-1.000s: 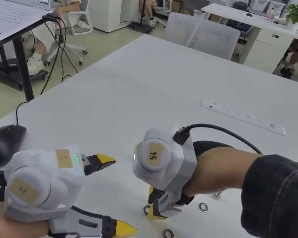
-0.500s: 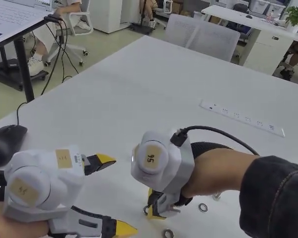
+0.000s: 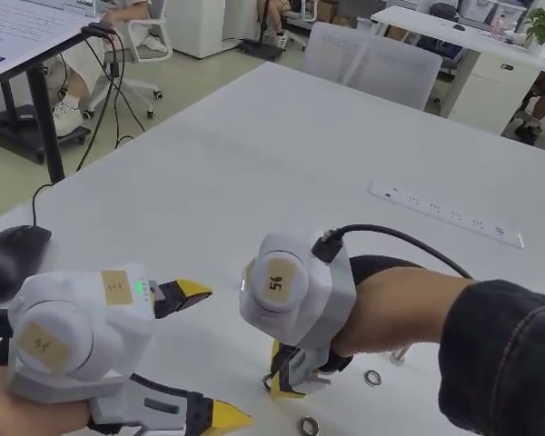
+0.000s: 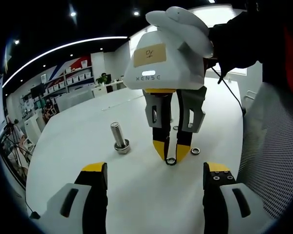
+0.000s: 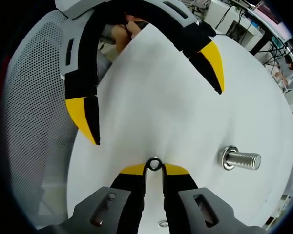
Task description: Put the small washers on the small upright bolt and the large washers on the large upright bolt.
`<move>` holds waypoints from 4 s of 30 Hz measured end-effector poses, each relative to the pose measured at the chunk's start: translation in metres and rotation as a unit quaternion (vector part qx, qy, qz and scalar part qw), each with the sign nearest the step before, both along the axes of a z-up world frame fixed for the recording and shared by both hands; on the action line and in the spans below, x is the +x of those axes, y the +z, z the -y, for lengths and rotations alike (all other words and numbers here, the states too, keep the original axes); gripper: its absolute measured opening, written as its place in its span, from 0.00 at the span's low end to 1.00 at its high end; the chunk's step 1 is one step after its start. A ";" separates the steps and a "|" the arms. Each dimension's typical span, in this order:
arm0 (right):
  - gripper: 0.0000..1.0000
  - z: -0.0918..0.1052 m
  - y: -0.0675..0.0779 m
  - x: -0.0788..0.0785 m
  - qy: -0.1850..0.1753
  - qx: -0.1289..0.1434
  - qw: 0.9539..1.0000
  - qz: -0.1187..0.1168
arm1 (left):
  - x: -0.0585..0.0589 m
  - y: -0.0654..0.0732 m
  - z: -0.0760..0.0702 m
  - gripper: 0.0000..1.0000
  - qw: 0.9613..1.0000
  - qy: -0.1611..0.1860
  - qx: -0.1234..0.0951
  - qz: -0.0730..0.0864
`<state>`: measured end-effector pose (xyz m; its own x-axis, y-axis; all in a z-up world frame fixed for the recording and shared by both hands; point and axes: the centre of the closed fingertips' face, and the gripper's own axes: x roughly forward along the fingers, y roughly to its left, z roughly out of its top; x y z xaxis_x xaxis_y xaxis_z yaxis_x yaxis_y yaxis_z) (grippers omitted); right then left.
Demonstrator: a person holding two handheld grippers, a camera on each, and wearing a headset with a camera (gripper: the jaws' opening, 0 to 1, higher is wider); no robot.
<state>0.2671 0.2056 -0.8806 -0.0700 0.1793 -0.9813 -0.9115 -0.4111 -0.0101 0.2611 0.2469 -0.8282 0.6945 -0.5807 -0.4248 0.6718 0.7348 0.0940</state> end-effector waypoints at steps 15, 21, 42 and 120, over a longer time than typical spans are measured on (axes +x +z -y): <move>0.14 0.005 0.005 0.007 -0.010 0.000 1.000 0.000 | 0.003 -0.001 0.002 0.80 1.000 -0.004 0.001 -0.002; 0.14 0.009 0.011 0.011 -0.020 0.002 1.000 0.002 | 0.004 -0.001 0.005 0.80 1.000 -0.011 0.002 -0.003; 0.14 0.026 0.029 0.018 -0.052 0.012 0.999 0.009 | 0.008 0.002 0.011 0.80 0.999 -0.033 -0.005 -0.008; 0.14 0.123 0.104 0.089 -0.197 0.033 0.978 0.064 | 0.018 -0.008 0.042 0.78 0.995 -0.091 -0.032 -0.032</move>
